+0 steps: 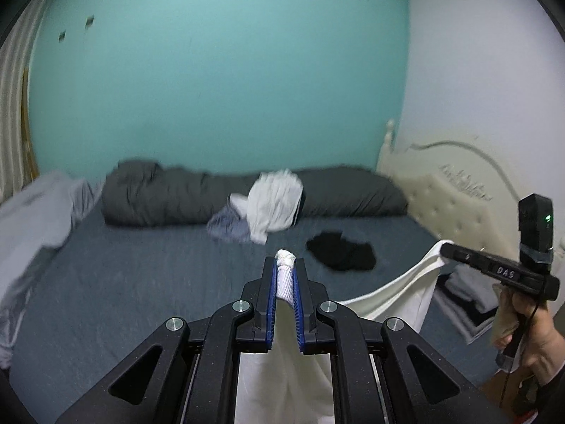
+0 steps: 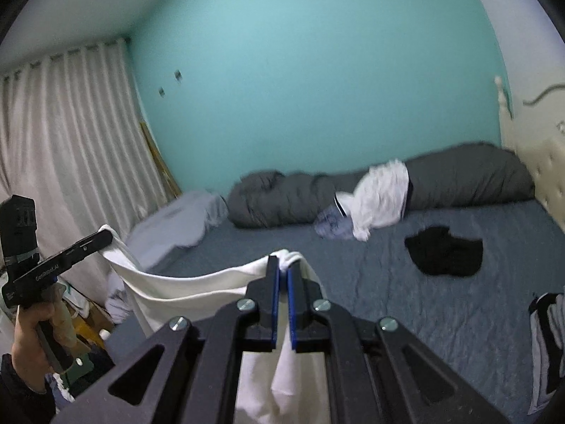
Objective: Fold clothes
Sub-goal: 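Lift the T-shirt by its hem with both grippers and shake it out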
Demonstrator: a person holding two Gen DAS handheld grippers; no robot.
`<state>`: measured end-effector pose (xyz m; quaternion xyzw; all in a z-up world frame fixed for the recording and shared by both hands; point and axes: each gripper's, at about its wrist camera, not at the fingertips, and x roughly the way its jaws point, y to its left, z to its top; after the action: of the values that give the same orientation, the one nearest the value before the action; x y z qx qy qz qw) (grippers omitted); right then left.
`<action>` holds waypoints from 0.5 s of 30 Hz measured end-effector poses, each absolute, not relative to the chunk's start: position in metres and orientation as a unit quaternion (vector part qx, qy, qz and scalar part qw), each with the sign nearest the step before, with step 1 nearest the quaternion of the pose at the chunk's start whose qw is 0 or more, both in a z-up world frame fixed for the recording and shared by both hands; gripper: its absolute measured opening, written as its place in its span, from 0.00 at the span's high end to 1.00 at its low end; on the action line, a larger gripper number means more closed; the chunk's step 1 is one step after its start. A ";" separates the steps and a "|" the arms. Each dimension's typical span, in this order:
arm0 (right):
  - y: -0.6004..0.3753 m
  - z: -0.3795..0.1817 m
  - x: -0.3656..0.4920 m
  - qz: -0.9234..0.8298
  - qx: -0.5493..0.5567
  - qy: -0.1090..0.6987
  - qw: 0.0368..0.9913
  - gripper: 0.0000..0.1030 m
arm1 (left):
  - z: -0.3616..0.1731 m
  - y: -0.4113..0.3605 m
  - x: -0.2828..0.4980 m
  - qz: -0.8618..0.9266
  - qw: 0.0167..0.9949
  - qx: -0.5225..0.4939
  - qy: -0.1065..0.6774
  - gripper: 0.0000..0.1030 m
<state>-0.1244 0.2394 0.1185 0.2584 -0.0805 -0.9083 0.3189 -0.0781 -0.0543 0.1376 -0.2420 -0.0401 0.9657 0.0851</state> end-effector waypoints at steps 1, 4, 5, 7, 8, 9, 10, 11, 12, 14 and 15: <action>0.236 0.106 -0.137 -0.907 0.267 -0.079 0.316 0.96 | 0.124 -0.056 -0.090 0.963 0.084 -0.251 -0.042 0.91; 0.227 0.068 -0.177 -0.903 0.292 -0.076 0.306 0.96 | 0.083 -0.061 -0.132 0.956 0.080 -0.278 -0.050 0.91; 0.225 0.057 -0.191 -0.901 0.300 -0.077 0.303 0.96 | 0.069 -0.063 -0.146 0.953 0.079 -0.287 -0.053 0.91; 0.221 0.035 -0.217 -0.898 0.314 -0.079 0.297 0.96 | 0.048 -0.066 -0.168 0.949 0.078 -0.300 -0.056 0.91; 0.219 0.025 -0.229 -0.897 0.320 -0.079 0.294 0.96 | 0.038 -0.067 -0.180 0.947 0.077 -0.307 -0.058 0.91; 0.217 0.015 -0.241 -0.896 0.326 -0.078 0.291 0.96 | 0.025 -0.068 -0.196 0.944 0.077 -0.315 -0.058 0.91; 0.215 0.003 -0.256 -0.895 0.333 -0.077 0.287 0.96 | 0.016 -0.069 -0.208 0.942 0.076 -0.320 -0.059 0.91; 0.214 -0.006 -0.268 -0.894 0.339 -0.077 0.284 0.96 | 0.006 -0.071 -0.222 0.941 0.076 -0.325 -0.060 0.91; 0.213 -0.014 -0.278 -0.893 0.344 -0.076 0.281 0.96 | -0.004 -0.072 -0.236 0.939 0.075 -0.329 -0.062 0.91; 0.209 -0.032 -0.302 -0.891 0.353 -0.077 0.276 0.96 | -0.023 -0.075 -0.261 0.936 0.075 -0.337 -0.064 0.91; 0.208 -0.040 -0.312 -0.890 0.357 -0.077 0.274 0.96 | -0.034 -0.076 -0.275 0.934 0.076 -0.342 -0.064 0.91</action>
<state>-0.3123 0.2076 -0.0396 0.3566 -0.0769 -0.8899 0.2738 -0.2746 -0.0765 -0.0344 -0.3422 -0.0642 0.9344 0.0757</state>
